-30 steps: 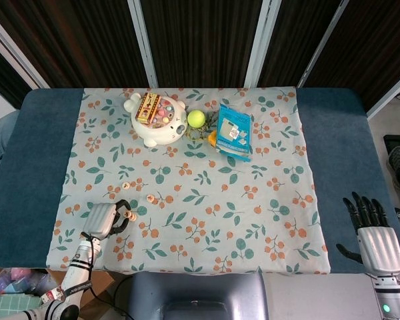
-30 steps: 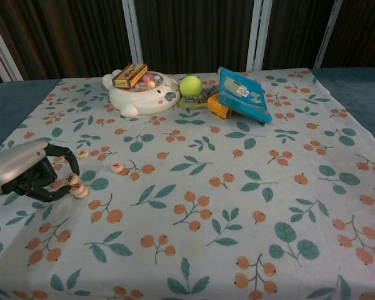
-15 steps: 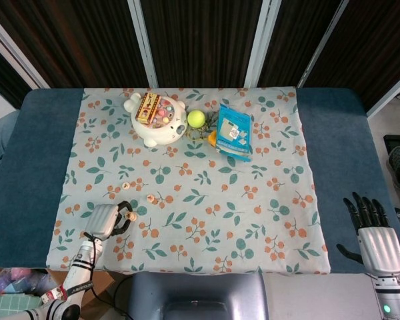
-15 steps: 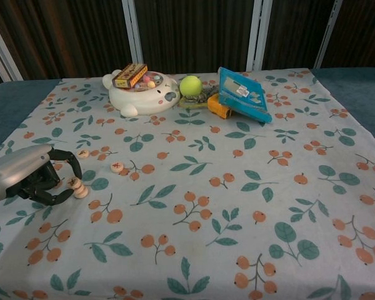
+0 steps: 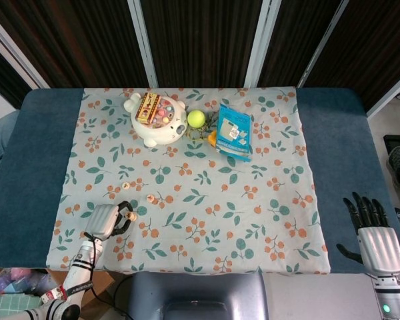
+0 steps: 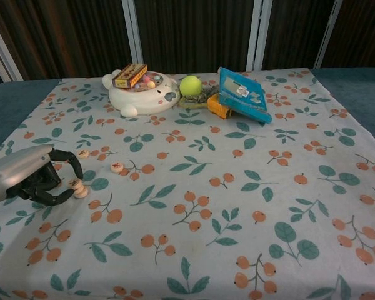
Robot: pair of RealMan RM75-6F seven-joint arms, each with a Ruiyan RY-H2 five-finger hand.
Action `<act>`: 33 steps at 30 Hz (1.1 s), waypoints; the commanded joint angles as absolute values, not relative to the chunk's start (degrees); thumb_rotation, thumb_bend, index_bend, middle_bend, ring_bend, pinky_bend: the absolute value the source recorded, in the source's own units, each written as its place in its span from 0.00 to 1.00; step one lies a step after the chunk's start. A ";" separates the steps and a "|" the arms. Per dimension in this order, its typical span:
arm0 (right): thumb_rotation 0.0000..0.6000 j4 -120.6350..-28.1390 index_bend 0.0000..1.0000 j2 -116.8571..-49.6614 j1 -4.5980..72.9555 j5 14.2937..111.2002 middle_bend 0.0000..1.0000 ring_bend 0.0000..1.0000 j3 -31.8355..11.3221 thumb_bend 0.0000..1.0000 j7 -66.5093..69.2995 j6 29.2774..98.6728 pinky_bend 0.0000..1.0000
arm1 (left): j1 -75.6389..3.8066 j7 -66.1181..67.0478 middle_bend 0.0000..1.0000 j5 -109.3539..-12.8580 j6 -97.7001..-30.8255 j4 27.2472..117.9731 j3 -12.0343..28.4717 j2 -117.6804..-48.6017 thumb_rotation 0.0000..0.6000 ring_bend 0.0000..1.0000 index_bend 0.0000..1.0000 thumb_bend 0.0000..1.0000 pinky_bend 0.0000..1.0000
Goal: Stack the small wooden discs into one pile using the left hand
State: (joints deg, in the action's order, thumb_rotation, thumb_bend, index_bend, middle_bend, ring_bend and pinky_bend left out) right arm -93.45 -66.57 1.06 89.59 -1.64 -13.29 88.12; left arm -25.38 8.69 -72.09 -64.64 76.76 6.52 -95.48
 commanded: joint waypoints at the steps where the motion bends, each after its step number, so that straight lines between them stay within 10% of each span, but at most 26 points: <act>1: 1.00 -93.49 0.00 -66.59 1.06 89.57 0.00 0.00 -1.64 0.12 -13.35 88.10 0.00 | -25.36 8.56 1.00 -72.15 -64.60 76.76 6.46 -95.53 1.00 1.00 0.42 0.40 1.00; 18: 1.00 -93.48 0.00 -66.52 0.98 89.58 0.00 0.00 -1.65 0.12 -13.14 88.24 0.00 | -25.70 2.12 1.00 -72.53 -67.89 83.05 12.21 -89.88 1.00 1.00 0.39 0.40 1.00; 33: 1.00 -93.68 0.00 -66.91 1.43 88.93 0.00 0.00 -1.84 0.12 -14.22 87.30 0.00 | -33.53 10.73 1.00 -57.24 -57.40 75.46 18.14 -91.84 1.00 1.00 0.39 0.40 1.00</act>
State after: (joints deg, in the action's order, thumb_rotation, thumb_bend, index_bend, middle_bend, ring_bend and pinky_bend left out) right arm -93.68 -66.91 1.43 88.93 -1.84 -14.22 87.30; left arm -33.43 10.63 -57.35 -57.47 75.56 18.06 -91.74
